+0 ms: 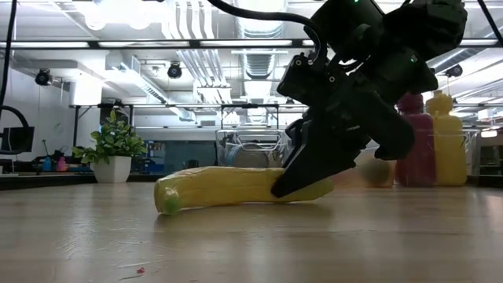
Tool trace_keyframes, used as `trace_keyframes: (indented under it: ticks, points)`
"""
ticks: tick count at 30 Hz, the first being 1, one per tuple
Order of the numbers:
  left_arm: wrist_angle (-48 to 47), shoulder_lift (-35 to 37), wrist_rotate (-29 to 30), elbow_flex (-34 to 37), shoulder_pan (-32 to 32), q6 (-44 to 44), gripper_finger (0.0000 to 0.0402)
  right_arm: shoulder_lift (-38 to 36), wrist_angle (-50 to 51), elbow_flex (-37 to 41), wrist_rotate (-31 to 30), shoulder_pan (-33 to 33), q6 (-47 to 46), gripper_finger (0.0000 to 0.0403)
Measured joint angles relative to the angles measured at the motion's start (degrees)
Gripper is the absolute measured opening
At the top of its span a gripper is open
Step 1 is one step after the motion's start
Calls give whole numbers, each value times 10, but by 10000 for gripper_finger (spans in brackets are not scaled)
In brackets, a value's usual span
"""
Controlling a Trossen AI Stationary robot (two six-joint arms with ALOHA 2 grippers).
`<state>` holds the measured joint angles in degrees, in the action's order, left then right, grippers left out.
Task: Pick & Place Food Item
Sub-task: Put the yellow banana into the orange bin
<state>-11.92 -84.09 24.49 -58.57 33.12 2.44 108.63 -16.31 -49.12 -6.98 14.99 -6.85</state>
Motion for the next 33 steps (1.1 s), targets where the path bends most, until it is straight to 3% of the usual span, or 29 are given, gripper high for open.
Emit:
trace_keyframes:
  ticks: [10,29,33]
  points:
    - [7,0,0,0,2,-5,118,-66,44,0,-27,1,-9,63]
    - [0,0,22,-30,32,-9,118,-355,314,1,-430,-5,-157,63]
    - [-1,0,66,-30,32,-10,118,-378,325,2,-466,-13,-159,63]
